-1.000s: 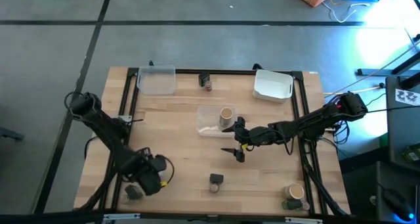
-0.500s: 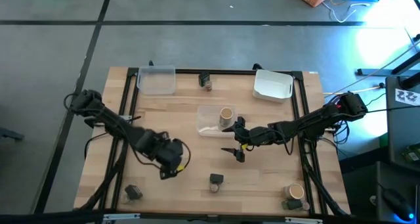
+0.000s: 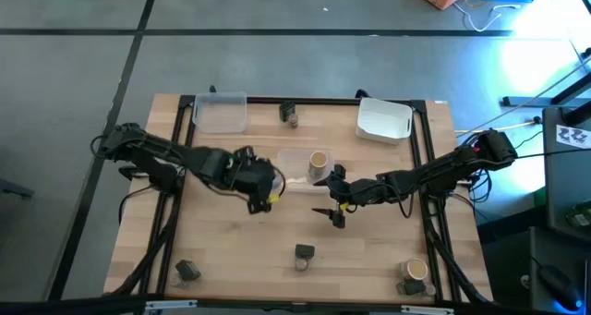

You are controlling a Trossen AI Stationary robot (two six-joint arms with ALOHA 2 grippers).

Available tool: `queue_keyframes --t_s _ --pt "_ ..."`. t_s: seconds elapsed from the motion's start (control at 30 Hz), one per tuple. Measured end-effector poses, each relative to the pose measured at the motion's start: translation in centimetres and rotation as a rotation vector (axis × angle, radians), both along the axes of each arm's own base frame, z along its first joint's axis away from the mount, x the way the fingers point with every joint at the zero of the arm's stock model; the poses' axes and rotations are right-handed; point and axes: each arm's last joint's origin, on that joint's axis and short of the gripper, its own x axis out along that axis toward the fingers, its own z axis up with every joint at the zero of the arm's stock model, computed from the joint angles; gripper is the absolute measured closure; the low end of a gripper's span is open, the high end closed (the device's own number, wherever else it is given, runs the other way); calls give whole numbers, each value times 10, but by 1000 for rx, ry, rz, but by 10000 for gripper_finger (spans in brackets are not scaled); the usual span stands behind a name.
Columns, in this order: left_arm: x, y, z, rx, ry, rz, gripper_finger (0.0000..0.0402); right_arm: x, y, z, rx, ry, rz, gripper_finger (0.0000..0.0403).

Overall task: Sort spices by type
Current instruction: Put the gold seasoning bottle into the bottom transparent bin

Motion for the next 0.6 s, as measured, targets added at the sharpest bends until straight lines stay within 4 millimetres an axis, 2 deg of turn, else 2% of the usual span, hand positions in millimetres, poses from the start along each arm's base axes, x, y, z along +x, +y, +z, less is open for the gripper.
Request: queue_keyframes --t_s 0.4,0.6 --pt "32 56 -6 13 -105 43 133 -1 0 -1 -18 15 7 29" --pt "48 81 -25 -19 -73 90 133 -1 0 -1 -19 18 6 29"
